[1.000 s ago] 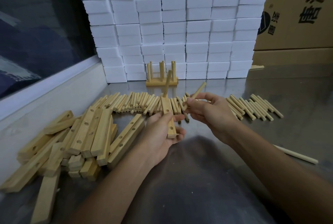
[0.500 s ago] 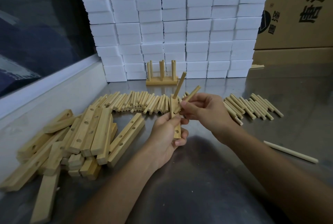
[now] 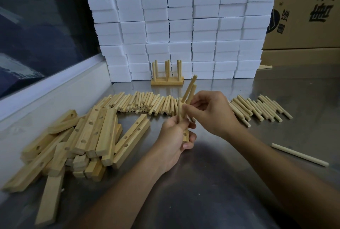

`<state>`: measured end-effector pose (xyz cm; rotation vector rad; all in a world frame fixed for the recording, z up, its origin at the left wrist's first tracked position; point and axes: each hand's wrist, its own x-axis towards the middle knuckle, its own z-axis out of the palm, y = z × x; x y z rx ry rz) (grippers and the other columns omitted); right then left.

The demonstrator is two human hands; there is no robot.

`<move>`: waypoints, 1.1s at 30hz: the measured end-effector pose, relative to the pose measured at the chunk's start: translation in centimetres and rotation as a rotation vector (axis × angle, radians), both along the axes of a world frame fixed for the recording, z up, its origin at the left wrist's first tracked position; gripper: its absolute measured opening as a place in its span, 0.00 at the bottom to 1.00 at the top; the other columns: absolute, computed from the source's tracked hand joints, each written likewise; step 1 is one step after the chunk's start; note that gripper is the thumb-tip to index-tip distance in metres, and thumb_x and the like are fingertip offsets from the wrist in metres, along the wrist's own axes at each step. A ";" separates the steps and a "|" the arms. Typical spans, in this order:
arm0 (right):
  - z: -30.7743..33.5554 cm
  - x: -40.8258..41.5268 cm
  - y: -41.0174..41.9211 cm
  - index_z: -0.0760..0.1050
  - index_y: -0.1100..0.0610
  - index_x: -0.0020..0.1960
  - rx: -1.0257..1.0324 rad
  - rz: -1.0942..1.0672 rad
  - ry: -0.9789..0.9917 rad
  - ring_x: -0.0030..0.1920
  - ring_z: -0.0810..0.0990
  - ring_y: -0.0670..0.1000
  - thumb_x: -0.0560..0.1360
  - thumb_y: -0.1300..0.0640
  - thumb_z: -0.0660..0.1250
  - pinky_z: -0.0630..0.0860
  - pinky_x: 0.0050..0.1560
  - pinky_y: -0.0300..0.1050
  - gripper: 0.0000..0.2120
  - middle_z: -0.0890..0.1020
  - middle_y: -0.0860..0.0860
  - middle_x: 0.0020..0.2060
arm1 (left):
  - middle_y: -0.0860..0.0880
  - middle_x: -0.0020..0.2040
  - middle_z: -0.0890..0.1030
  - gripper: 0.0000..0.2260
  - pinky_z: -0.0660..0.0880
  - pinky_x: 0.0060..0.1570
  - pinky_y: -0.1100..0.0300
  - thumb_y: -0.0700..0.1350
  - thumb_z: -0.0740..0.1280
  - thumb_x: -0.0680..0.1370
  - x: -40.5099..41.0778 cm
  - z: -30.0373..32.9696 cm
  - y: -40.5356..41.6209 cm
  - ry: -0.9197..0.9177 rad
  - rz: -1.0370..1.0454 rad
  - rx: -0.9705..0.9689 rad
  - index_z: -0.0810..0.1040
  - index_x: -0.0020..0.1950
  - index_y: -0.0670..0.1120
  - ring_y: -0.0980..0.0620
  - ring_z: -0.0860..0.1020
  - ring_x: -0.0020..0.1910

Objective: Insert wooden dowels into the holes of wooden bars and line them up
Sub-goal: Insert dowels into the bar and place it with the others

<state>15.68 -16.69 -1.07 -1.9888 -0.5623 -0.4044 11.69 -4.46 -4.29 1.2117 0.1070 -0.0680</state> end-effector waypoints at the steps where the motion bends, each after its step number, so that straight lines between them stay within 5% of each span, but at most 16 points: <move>1: -0.1 0.0 0.0 0.81 0.61 0.42 0.019 -0.017 0.010 0.36 0.83 0.47 0.74 0.58 0.75 0.82 0.41 0.44 0.06 0.84 0.50 0.34 | 0.43 0.42 0.74 0.06 0.60 0.18 0.66 0.37 0.58 0.83 0.0 -0.1 0.0 -0.006 0.000 0.006 0.74 0.50 0.39 0.53 0.70 0.24; 14: 0.2 -0.3 -0.3 0.85 0.59 0.49 -0.060 0.072 -0.013 0.41 0.85 0.44 0.75 0.60 0.73 0.84 0.47 0.46 0.05 0.86 0.48 0.39 | 0.44 0.41 0.72 0.07 0.59 0.18 0.65 0.36 0.57 0.83 0.0 0.0 0.0 0.009 0.010 0.007 0.73 0.48 0.39 0.54 0.70 0.23; 24: 0.1 -0.4 0.8 0.85 0.57 0.43 -0.054 -0.029 -0.037 0.31 0.81 0.38 0.74 0.59 0.74 0.77 0.35 0.32 0.03 0.84 0.45 0.32 | 0.45 0.39 0.70 0.07 0.58 0.18 0.66 0.37 0.58 0.83 0.0 -0.2 -0.1 -0.003 0.043 0.043 0.72 0.46 0.40 0.55 0.68 0.23; 33: -0.3 -0.3 1.0 0.80 0.61 0.39 0.032 -0.082 0.024 0.32 0.82 0.48 0.73 0.58 0.75 0.82 0.36 0.49 0.08 0.83 0.51 0.30 | 0.46 0.37 0.69 0.08 0.58 0.18 0.65 0.37 0.58 0.83 0.0 -0.2 -0.3 -0.028 0.054 0.097 0.72 0.46 0.40 0.55 0.67 0.23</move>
